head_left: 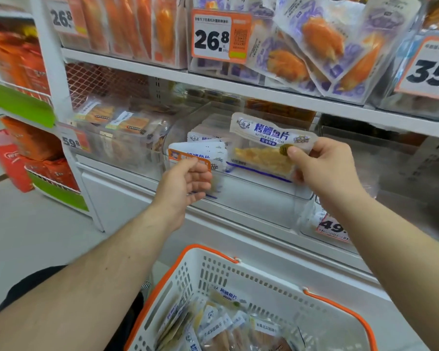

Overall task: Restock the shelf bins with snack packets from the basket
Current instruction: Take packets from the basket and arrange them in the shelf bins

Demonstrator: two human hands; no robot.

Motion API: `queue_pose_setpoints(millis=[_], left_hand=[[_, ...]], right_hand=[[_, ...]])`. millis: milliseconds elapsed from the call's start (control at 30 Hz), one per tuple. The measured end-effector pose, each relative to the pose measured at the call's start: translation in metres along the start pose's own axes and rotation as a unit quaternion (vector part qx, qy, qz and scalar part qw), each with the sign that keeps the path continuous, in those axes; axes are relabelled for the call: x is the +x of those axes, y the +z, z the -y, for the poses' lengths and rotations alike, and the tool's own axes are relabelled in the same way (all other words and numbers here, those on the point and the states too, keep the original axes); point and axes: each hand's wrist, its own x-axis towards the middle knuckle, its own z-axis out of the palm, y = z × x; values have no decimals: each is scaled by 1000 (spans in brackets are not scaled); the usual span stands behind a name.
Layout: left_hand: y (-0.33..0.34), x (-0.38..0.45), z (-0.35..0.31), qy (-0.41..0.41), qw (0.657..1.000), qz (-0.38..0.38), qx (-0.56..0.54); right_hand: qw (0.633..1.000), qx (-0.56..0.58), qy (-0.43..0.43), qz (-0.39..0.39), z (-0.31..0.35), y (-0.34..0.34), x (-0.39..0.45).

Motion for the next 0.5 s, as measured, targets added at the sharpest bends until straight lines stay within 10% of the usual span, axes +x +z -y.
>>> queue_pose_setpoints(millis=[500], left_hand=[[10, 2, 0, -15, 1000, -10, -2]], right_hand=[[963, -188, 123, 152, -21, 51, 31]])
